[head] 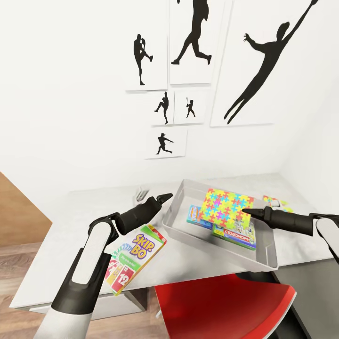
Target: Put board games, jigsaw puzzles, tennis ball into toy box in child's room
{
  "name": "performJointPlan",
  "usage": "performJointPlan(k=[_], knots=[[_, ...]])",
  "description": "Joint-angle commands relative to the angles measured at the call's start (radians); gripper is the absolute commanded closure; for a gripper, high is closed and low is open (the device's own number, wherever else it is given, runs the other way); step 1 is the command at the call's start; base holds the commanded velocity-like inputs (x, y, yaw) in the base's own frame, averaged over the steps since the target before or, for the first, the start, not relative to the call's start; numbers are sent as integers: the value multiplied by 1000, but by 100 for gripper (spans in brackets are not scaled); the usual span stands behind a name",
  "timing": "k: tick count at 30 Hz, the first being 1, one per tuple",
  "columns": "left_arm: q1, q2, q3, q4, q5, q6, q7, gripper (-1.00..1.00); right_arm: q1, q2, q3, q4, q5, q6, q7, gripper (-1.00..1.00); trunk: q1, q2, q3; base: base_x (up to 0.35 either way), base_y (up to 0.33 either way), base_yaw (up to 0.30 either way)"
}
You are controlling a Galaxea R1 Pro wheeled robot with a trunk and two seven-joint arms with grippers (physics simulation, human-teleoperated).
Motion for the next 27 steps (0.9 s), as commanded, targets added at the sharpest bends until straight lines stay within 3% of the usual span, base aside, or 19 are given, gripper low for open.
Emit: performJointPlan(k=[1,8,20,27], knots=[[-1,0,0,-1,10,2,10,-100,-1,-1,1,0,7,1,8,100,1,-2,-2,0,0,0],[-1,-1,1,-1,11,3,10,-100,-25,3,12,33,7,1,4,100,1,-2,-2,0,0,0],[-3,0,1,-1,11,5,9,-100,-111,17,115,189,7,1,1,100,1,-2,-2,0,0,0],[-3,0,1,-1,12,6,9,-100,-136,40,138,257,9,1,0,100,1,-2,-2,0,0,0]])
